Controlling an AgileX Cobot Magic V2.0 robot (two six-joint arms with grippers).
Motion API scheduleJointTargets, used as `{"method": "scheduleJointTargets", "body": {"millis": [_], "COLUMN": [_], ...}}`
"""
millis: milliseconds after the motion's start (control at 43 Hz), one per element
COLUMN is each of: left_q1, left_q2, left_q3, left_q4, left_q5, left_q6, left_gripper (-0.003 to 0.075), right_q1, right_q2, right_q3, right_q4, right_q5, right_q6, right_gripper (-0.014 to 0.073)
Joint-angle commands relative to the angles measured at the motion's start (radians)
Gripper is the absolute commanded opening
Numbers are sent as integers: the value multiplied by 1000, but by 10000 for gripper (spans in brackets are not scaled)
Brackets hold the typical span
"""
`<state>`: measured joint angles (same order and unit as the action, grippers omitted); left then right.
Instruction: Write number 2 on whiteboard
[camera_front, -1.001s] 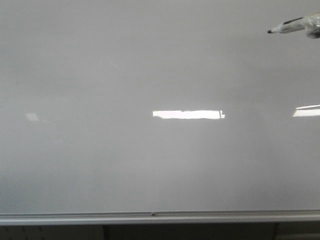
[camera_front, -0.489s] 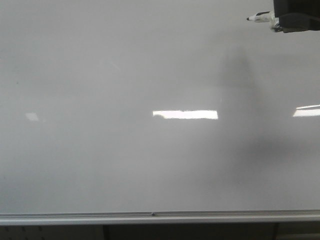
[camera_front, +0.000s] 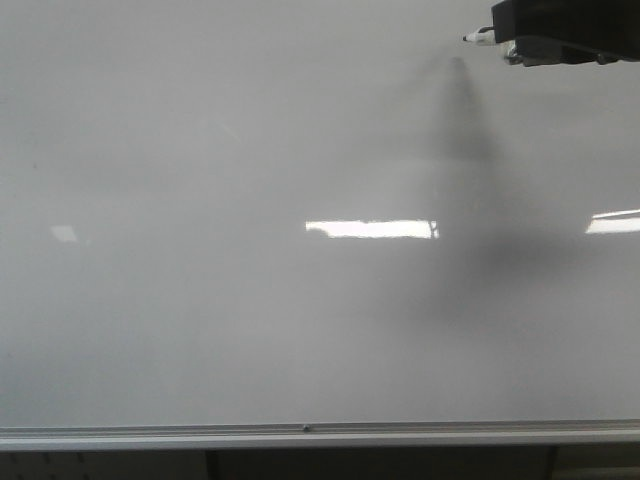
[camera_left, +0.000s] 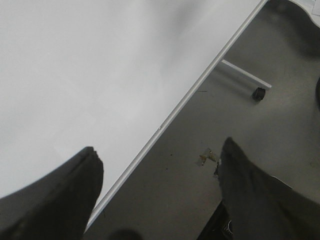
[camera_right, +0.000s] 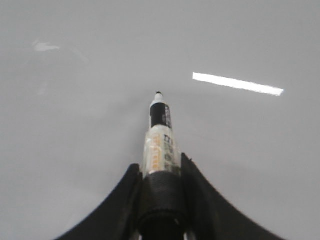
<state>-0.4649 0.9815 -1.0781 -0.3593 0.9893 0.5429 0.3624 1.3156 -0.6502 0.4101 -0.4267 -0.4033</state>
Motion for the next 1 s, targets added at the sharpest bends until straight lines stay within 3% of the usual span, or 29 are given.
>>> {"method": "scheduleJointTargets", "body": {"millis": [0,233,489,745,978], "left_q1": [1,1,1,1,1], "left_q2": [-11,-11,-11,-11,-11], "left_q3": [-25,-25,-25,-25,-25], "left_q4": [-31,-31,-36,-47,-47], "left_q5": [-56,-56,-56,-56,-52], "left_q6": [-10,-10,-11,-11,-11], "left_gripper": [482,482,482,482,482], "right_q1": [-1,-42,-79,-38,-127], "right_q2": [9,37,49,79,79], "right_q3": [-43,-44,-44,-44,-44], "right_q4": [-26,-24,-24,-24,-24], "right_q5": [-88,-72,160,153,232], "right_q6": [0,-3,-1,-1,-1], "right_gripper": [-62,-62,-62,-62,-62]}}
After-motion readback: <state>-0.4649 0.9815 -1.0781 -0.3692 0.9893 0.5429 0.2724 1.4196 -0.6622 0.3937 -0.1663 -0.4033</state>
